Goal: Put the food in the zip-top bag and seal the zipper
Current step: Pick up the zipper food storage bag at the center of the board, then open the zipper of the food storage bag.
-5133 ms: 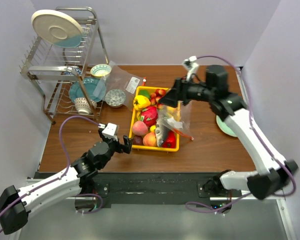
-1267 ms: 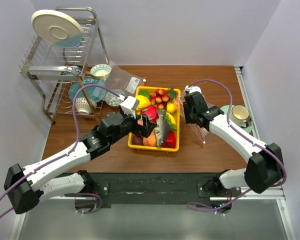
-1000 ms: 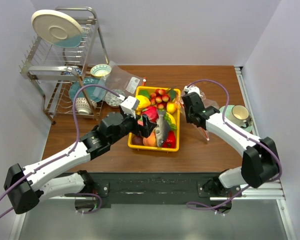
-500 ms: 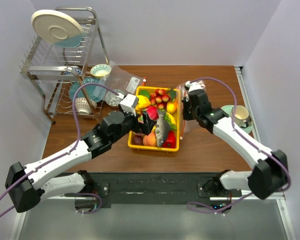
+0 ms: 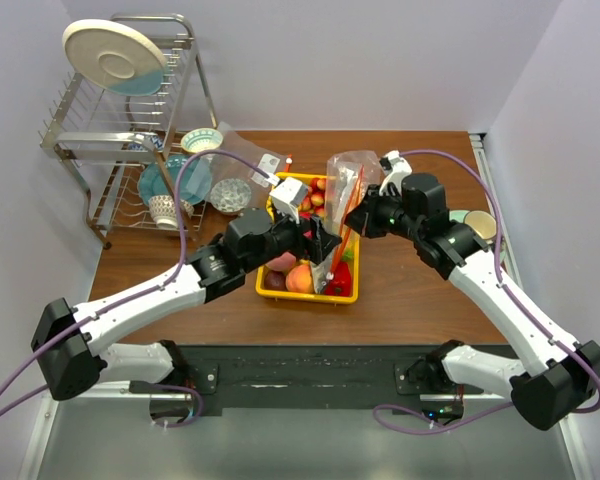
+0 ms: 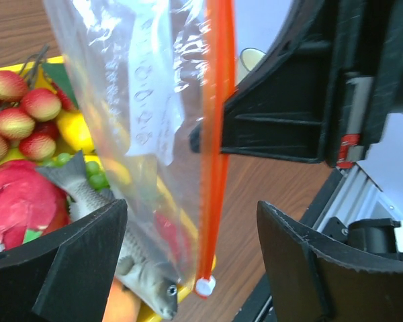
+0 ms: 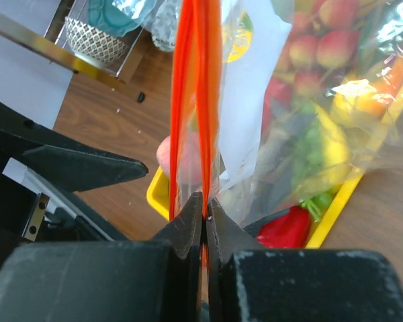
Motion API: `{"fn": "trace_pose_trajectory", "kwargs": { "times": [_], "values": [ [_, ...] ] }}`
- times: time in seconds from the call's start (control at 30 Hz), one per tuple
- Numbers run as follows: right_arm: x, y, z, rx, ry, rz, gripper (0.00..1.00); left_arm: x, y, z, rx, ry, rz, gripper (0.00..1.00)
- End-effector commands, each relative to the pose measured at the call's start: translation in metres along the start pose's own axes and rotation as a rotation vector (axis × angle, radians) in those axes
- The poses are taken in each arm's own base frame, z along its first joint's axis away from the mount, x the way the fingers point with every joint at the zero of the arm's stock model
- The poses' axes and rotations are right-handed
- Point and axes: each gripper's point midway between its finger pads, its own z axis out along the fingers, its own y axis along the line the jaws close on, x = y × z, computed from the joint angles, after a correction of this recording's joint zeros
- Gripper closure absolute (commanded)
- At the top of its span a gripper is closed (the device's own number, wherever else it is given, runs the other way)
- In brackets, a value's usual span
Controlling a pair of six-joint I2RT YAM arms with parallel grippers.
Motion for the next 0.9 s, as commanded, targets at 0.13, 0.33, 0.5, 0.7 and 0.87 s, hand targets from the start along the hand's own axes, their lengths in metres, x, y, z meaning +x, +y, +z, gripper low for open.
{"fn": "trace_pose_trajectory", "kwargs": {
  "times": [0.13,0.33,0.5,0.7,0.87],
  "values": [
    [-0.014,0.024,-0.015,-0.060,0.000,0.062,1.00,-0.037,-0.050,-0.006,0.102,-0.109,0.138,0.20],
    [-0.020,0.030,-0.017,-0.069,-0.011,0.106,1.00,-0.027,-0.044,0.008,-0.073,-0.065,0.319,0.23],
    [-0.019,0.029,-0.017,-0.063,0.003,0.104,1.00,-0.035,-0.033,0.006,-0.183,-0.092,0.353,0.30],
    [-0.015,0.027,-0.016,-0.057,0.015,0.102,1.00,-0.053,-0.025,-0.006,-0.246,-0.144,0.332,0.31],
    [-0.013,0.027,-0.015,-0.062,0.018,0.104,1.00,-0.046,-0.023,-0.002,-0.258,-0.095,0.349,0.32]
  ]
}}
